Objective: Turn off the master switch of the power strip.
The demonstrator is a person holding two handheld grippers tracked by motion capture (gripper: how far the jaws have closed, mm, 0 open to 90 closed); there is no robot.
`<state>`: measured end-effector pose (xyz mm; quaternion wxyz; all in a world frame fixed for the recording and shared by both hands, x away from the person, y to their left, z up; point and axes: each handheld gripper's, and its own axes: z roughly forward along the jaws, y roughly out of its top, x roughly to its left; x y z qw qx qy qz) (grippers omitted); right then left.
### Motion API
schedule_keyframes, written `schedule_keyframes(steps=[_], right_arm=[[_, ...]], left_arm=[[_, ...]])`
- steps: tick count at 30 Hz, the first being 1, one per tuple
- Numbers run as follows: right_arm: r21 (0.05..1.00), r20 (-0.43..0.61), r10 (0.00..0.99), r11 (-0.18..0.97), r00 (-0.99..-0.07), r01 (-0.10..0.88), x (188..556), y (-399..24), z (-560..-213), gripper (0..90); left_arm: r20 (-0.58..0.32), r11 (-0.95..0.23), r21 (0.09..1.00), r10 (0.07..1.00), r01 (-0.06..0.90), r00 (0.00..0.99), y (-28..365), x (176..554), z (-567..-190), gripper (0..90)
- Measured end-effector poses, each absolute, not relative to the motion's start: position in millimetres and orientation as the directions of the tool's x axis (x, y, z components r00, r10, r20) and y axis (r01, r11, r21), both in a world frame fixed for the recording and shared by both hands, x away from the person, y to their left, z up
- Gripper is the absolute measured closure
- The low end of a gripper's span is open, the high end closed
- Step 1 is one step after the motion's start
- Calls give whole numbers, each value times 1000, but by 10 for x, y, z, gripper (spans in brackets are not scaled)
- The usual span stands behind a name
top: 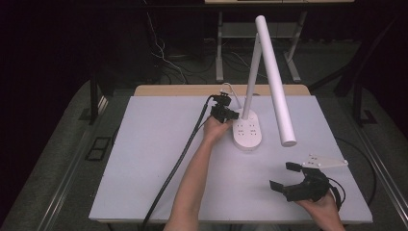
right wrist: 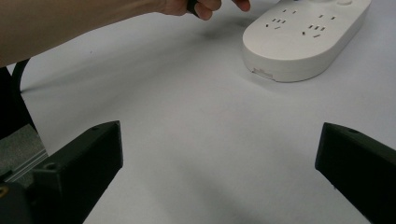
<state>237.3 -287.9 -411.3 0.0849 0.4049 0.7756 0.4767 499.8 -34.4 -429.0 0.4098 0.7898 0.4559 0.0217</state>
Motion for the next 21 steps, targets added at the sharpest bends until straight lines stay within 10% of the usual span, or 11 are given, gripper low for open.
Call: schedule_keyframes(steps=[21], right_arm=[[805,256,706,223,-661,550,2393,-2856,-4128,4]], left_arm=[[-392,-164,709,717,686,577,-253,4927,-4294,896]])
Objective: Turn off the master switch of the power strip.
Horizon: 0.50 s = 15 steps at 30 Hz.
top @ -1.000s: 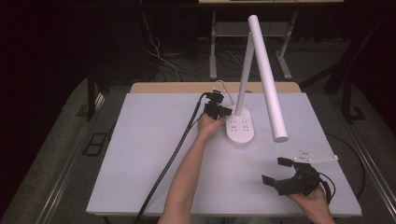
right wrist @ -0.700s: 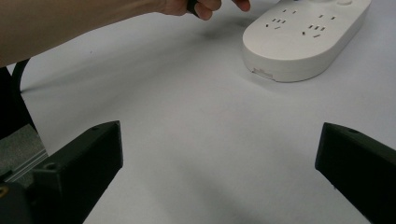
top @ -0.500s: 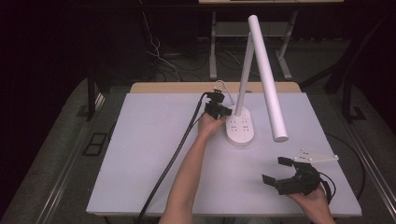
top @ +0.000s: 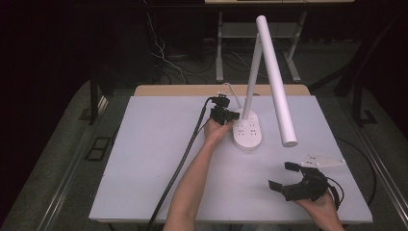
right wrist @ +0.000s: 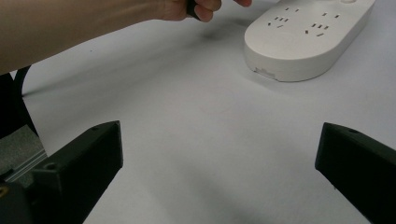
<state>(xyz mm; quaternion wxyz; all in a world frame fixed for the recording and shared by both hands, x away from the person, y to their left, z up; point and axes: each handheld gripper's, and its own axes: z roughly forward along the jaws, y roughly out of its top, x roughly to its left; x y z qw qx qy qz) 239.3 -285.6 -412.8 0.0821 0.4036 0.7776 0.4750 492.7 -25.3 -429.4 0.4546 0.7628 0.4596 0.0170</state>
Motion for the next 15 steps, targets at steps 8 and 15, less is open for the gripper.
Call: schedule_keyframes(steps=[8,15], right_arm=[[804,258,707,221,-658,553,2407,-2866,-4132,4],[803,257,708,222,-657,553,2408,-2866,-4134,4]], left_arm=[[-383,-147,747,702,649,600,-63,4915,-4139,895],[-365,-154,767,693,623,622,44,4855,-4010,893]])
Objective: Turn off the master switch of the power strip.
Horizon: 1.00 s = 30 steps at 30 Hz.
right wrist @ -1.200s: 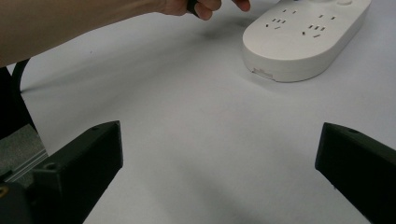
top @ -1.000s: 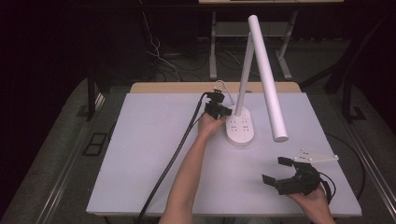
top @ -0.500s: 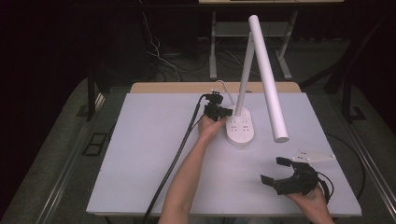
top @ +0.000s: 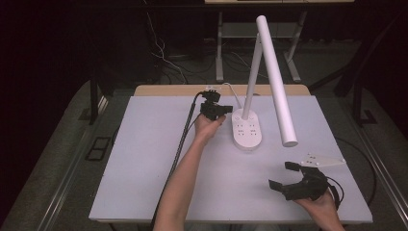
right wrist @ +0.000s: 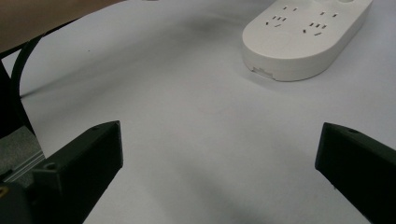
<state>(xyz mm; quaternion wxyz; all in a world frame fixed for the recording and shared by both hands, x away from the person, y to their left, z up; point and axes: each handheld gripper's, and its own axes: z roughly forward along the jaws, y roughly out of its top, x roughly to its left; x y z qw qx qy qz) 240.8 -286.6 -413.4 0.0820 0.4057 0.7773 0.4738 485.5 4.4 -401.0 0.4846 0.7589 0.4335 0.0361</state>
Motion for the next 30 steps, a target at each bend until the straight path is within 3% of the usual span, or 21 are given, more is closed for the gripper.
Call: schedule_keyframes(steps=[11,14,19,30], right_arm=[[804,255,710,222,-657,552,2416,-2872,-4139,4],[801,257,709,223,-656,555,2419,-2871,-4139,4],[802,255,709,225,-658,553,2428,-2864,-4143,4],[801,251,709,230,-659,552,2436,-2851,-4149,4]], left_arm=[[-343,-156,793,685,589,643,237,4724,-3830,803],[-346,-156,800,669,579,658,290,4676,-3787,683],[-331,-182,809,645,559,689,397,4569,-3739,383],[-342,-180,816,616,549,710,781,4317,-3693,110]])
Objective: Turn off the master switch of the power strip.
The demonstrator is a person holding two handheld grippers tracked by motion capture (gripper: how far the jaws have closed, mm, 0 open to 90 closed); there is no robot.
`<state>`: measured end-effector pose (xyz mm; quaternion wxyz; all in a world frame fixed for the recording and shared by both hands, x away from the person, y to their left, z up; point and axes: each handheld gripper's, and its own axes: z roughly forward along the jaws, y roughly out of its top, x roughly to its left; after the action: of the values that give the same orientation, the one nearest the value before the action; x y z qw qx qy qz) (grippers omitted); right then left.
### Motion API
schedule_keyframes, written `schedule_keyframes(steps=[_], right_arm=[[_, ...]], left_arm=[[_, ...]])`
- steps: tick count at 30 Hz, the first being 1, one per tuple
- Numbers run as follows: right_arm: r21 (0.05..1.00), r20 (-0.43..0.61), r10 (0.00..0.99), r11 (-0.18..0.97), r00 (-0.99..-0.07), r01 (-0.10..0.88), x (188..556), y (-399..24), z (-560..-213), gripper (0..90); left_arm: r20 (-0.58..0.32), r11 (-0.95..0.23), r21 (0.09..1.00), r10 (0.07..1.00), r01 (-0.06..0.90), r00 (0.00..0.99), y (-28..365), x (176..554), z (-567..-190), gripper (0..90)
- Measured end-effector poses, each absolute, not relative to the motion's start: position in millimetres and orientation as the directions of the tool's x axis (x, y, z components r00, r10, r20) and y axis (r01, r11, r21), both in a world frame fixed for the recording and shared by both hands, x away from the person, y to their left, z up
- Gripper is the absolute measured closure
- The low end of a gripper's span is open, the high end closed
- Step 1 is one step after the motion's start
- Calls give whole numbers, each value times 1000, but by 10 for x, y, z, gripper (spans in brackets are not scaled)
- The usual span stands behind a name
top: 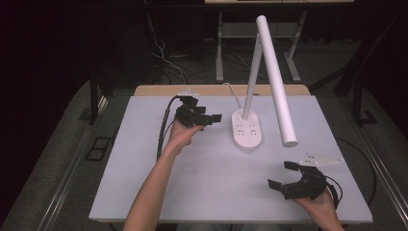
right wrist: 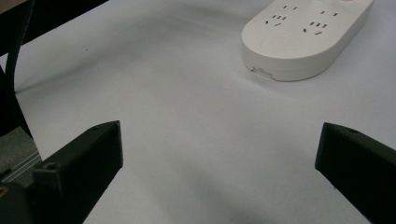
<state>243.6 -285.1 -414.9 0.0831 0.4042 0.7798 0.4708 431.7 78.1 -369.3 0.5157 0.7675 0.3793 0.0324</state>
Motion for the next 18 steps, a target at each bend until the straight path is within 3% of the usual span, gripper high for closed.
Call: schedule_keyframes(steps=[5,18], right_arm=[[802,250,711,229,-657,552,2438,-2852,-4150,4],[800,251,713,227,-654,555,2439,-2855,-4155,4]], left_arm=[[-360,-168,815,602,554,713,958,4176,-3692,0],[-306,-173,844,623,508,720,1303,3786,-3614,0]])
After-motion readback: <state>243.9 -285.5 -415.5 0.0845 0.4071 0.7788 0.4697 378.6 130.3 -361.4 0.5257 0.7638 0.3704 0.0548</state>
